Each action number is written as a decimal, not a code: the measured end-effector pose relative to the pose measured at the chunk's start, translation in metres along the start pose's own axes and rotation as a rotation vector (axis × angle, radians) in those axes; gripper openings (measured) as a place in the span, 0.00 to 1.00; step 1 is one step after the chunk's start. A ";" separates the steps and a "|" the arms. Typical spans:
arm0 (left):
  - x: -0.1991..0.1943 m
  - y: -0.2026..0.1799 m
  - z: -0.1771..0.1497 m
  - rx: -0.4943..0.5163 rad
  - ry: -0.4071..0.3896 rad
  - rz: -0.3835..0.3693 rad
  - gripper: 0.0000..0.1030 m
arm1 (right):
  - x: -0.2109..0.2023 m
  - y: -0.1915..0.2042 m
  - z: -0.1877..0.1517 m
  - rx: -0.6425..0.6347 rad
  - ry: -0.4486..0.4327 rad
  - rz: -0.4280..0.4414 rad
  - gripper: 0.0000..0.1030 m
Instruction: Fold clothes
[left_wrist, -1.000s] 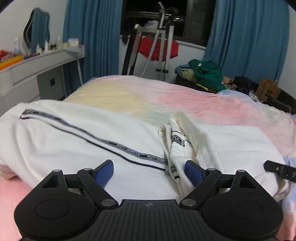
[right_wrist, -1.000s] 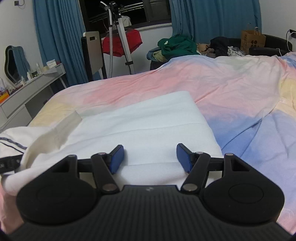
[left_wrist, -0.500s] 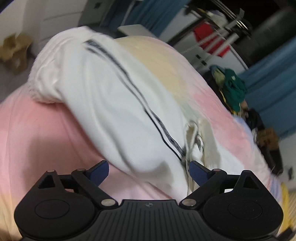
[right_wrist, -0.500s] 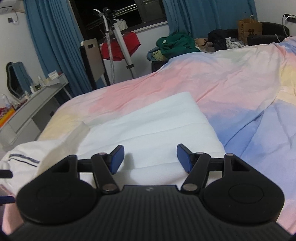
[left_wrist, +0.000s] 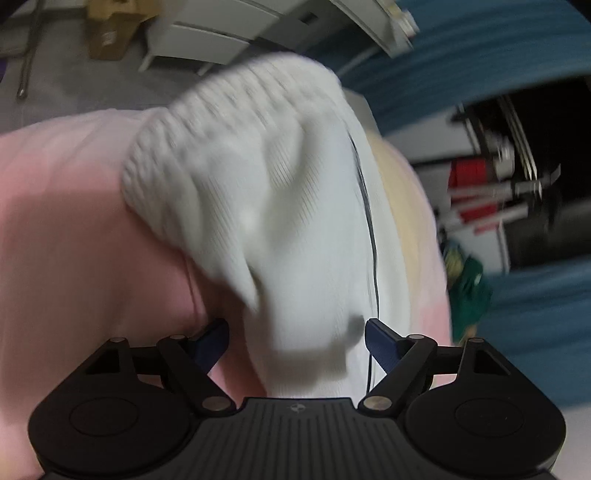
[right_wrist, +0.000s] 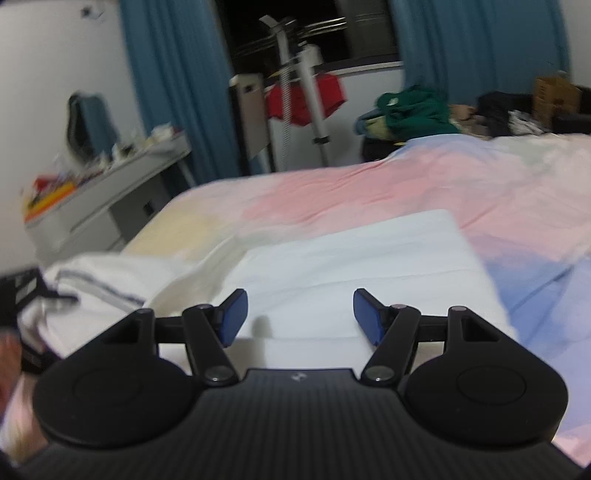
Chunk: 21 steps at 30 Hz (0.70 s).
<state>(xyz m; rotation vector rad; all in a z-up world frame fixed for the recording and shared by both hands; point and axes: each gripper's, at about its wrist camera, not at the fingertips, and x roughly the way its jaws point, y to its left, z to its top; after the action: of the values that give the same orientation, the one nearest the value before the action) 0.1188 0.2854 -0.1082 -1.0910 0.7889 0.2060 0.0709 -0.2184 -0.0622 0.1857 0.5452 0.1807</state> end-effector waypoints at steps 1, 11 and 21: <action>0.000 0.003 0.005 -0.013 -0.009 -0.008 0.71 | 0.005 0.007 -0.003 -0.035 0.016 0.006 0.63; -0.002 0.011 0.027 -0.006 -0.079 -0.019 0.52 | 0.023 0.063 -0.025 -0.247 0.059 0.085 0.62; -0.030 -0.031 0.000 0.192 -0.165 0.032 0.26 | 0.005 0.033 0.000 -0.074 0.043 0.063 0.63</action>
<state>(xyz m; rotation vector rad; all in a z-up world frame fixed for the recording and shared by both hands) 0.1140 0.2773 -0.0660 -0.8686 0.6640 0.2393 0.0710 -0.1851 -0.0573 0.1273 0.5745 0.2664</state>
